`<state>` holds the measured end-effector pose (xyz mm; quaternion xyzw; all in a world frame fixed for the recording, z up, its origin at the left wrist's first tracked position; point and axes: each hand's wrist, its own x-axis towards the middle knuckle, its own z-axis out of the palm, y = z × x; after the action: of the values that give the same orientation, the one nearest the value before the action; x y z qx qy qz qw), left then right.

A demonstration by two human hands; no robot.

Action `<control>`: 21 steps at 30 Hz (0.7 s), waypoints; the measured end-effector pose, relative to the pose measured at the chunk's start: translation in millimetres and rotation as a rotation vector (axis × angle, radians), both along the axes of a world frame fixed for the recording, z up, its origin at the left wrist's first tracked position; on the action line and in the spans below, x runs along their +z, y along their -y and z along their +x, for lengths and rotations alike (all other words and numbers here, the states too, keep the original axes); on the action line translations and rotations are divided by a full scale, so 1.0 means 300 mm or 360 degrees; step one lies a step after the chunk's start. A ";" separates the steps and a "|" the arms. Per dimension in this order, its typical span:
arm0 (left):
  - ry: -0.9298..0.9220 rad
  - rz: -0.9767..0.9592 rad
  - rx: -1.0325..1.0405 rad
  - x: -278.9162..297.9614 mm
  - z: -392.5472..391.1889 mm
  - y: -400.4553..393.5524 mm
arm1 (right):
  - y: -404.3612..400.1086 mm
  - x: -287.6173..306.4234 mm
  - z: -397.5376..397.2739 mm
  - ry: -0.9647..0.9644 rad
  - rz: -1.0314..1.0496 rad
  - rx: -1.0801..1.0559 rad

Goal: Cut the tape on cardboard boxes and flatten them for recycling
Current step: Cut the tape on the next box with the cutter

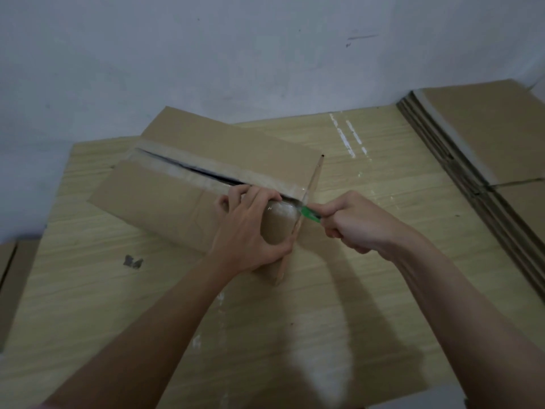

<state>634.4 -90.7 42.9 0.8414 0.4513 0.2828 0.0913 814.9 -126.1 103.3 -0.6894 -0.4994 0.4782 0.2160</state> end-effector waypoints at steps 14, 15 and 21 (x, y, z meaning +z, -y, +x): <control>0.0010 -0.0009 -0.0020 -0.005 0.003 -0.008 | 0.042 -0.038 -0.030 -0.0009 0.0079 -0.0081; 0.0003 -0.0031 -0.0011 -0.004 0.007 -0.012 | 0.052 -0.045 -0.031 -0.0010 0.0092 -0.0107; -0.0194 -0.0208 -0.0055 -0.004 0.019 -0.047 | 0.091 -0.094 -0.025 -0.0114 0.0145 -0.0283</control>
<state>640.1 -76.5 41.7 0.8569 0.4590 0.1995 0.1234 807.4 -153.3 75.0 -0.7030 -0.4493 0.4584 0.3065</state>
